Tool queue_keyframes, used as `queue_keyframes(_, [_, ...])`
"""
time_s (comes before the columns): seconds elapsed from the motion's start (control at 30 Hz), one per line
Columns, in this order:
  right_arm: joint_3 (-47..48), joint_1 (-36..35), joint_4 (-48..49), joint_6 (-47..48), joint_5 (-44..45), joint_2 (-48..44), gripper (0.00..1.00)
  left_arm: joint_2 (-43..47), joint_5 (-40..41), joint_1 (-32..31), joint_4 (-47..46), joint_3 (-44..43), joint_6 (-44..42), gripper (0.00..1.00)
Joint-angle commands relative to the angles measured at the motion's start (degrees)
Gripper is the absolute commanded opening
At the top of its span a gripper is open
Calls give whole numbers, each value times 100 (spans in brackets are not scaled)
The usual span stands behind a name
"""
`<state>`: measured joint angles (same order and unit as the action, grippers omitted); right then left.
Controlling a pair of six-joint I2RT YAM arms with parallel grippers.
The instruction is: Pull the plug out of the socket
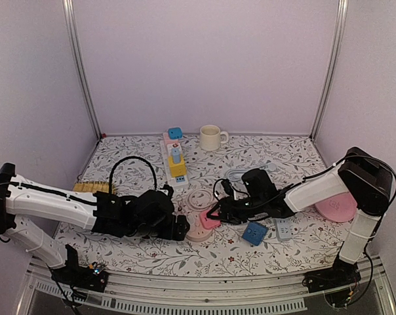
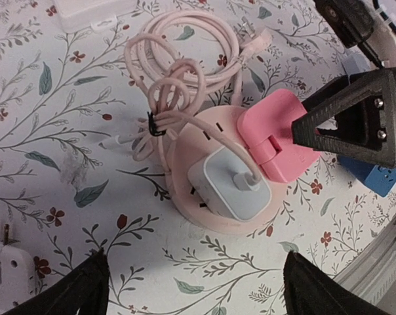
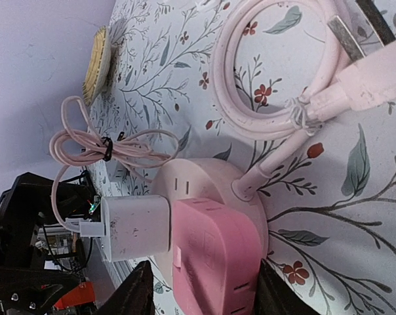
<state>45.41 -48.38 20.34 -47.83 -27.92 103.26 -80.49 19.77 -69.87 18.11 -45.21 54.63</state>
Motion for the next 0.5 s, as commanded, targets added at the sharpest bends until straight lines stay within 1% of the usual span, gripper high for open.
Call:
queue_keyframes(0.0, [-99,-24,453,-235,-197,-20,43,113,-214,7,-291,118,-9,92])
queue_keyframes(0.2, [-90,-31,581,-349,-313,-37,25,279,-878,429,-748,403,-137,90])
queue_keyframes(0.27, [-75,-27,594,-361,-334,-36,20,341,-1038,667,-727,395,-285,90])
queue_keyframes(0.33, [-52,-31,611,-388,-354,-58,11,392,-1369,982,-733,397,-430,89])
queue_keyframes(0.4, [-46,-37,639,-410,-341,-128,5,461,-1603,1199,-794,422,-491,88])
queue_keyframes(0.47, [-44,-35,657,-449,-303,-265,4,519,-1761,1280,-891,430,-538,86])
